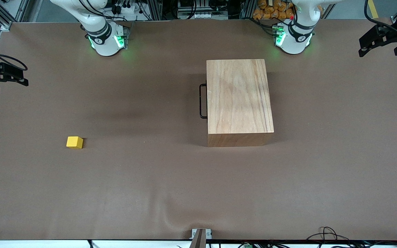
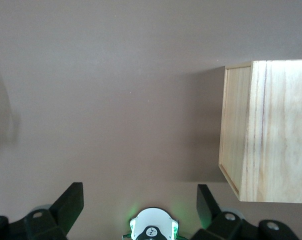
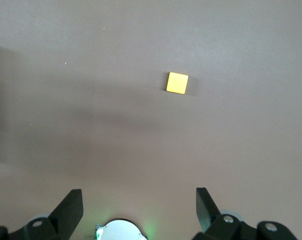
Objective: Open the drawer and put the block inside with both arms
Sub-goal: 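Move the left gripper over the wooden drawer unit toward its handle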
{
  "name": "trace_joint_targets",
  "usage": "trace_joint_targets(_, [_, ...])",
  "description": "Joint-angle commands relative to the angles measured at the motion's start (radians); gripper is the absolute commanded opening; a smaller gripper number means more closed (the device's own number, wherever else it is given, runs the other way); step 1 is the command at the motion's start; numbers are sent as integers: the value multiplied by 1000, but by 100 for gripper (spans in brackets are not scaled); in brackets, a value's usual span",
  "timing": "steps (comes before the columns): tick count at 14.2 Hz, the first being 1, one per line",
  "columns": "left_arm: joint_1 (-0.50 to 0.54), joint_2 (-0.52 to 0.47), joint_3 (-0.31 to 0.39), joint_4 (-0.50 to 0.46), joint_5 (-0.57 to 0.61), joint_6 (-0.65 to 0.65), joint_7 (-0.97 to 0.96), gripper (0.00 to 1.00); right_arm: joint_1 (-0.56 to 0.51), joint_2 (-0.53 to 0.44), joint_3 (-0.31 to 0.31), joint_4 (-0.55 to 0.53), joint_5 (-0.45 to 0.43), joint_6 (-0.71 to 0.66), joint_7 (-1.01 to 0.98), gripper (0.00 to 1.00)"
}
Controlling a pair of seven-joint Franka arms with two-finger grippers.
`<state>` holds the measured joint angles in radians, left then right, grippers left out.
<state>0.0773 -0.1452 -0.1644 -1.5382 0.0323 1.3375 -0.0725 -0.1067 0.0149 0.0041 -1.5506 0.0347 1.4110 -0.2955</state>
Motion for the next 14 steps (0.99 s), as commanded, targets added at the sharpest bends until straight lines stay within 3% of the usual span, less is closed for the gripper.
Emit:
trace_joint_targets(1, [4, 27, -3, 43, 3, -9, 17, 100, 71, -38, -54, -9, -7, -23, 112, 100])
trace_joint_targets(5, [-5, 33, -4, 44, 2, -9, 13, 100, 71, -47, -58, -2, -6, -40, 124, 100])
trace_joint_targets(9, [-20, 104, -18, 95, -40, -9, -4, 100, 71, -46, -53, 0, -4, -38, 125, 100])
trace_joint_targets(14, [-160, 196, -40, 162, -37, -8, -148, 100, 70, -43, -55, 0, 7, -24, 166, 100])
